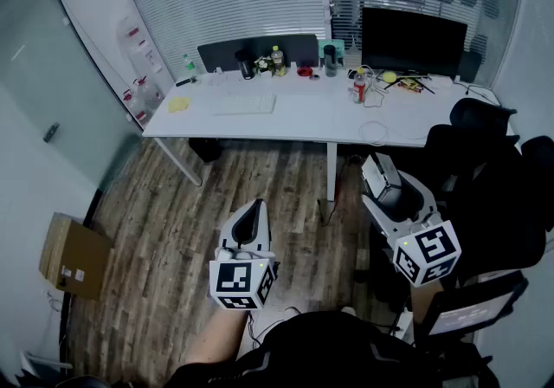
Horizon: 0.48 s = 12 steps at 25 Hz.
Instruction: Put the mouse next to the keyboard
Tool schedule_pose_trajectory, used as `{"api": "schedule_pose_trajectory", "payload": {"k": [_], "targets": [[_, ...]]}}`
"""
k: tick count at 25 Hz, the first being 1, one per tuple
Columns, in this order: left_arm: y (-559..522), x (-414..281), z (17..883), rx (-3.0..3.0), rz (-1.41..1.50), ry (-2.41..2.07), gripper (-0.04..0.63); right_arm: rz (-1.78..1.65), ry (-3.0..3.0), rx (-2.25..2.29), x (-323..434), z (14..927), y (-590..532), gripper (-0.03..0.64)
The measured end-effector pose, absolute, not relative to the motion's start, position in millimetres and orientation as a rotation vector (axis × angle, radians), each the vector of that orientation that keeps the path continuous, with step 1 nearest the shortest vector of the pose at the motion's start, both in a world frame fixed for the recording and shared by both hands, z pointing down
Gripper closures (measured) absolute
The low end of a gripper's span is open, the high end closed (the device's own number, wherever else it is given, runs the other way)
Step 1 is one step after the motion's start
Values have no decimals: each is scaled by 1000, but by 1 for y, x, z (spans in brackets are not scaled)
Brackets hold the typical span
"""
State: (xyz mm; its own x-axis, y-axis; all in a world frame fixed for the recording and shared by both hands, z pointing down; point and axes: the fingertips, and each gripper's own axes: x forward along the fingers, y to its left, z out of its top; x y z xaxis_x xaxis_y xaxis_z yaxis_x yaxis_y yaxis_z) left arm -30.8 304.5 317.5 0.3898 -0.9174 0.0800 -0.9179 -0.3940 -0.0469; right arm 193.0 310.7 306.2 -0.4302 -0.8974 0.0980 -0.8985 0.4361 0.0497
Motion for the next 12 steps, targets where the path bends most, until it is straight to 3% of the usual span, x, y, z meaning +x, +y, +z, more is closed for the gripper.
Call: {"api": "schedule_pose_trajectory", "payload": {"k": [12], "targets": [[303, -38, 320, 2607, 152, -1736, 566, 5, -2575, 1631, 190, 301, 307, 313]]}}
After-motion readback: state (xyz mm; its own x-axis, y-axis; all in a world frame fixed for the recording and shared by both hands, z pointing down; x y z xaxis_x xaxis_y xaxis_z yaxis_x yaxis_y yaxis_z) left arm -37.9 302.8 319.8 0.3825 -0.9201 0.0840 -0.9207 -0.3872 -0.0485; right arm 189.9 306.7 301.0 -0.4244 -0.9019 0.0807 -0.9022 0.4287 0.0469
